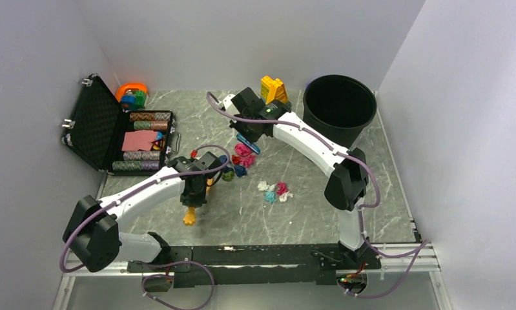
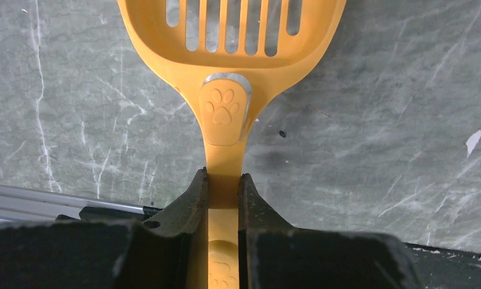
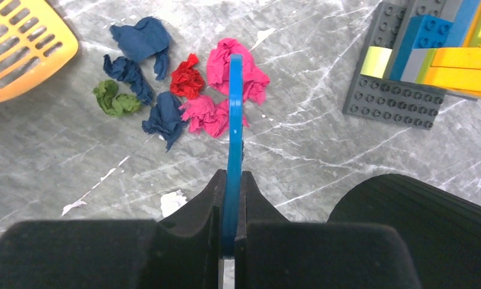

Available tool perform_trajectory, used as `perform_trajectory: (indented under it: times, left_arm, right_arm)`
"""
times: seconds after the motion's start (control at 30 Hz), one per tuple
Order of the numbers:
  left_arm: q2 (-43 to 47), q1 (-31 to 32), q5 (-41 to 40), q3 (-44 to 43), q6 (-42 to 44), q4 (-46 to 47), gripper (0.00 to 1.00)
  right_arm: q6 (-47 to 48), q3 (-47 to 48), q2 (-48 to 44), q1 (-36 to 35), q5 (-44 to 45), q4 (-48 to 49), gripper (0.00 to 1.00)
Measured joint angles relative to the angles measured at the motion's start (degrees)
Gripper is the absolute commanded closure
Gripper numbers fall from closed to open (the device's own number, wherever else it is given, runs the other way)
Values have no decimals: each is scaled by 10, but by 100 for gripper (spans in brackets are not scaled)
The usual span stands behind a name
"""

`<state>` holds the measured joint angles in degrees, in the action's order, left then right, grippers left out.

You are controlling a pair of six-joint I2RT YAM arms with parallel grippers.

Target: Sweep away the paper scraps from the table

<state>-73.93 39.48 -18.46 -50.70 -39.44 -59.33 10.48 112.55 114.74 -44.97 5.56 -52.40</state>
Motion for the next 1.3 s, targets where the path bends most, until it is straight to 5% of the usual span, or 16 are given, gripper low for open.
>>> perform_trajectory:
  times: [0.5, 1.3]
  left_arm:
    - [-16, 28, 71, -26, 76, -14, 100]
    - [-96, -46, 189, -62, 198, 53, 100]
  right_arm:
    - [12, 87, 143, 19, 151, -15, 100]
    - [95, 84, 135, 6, -127, -54, 100]
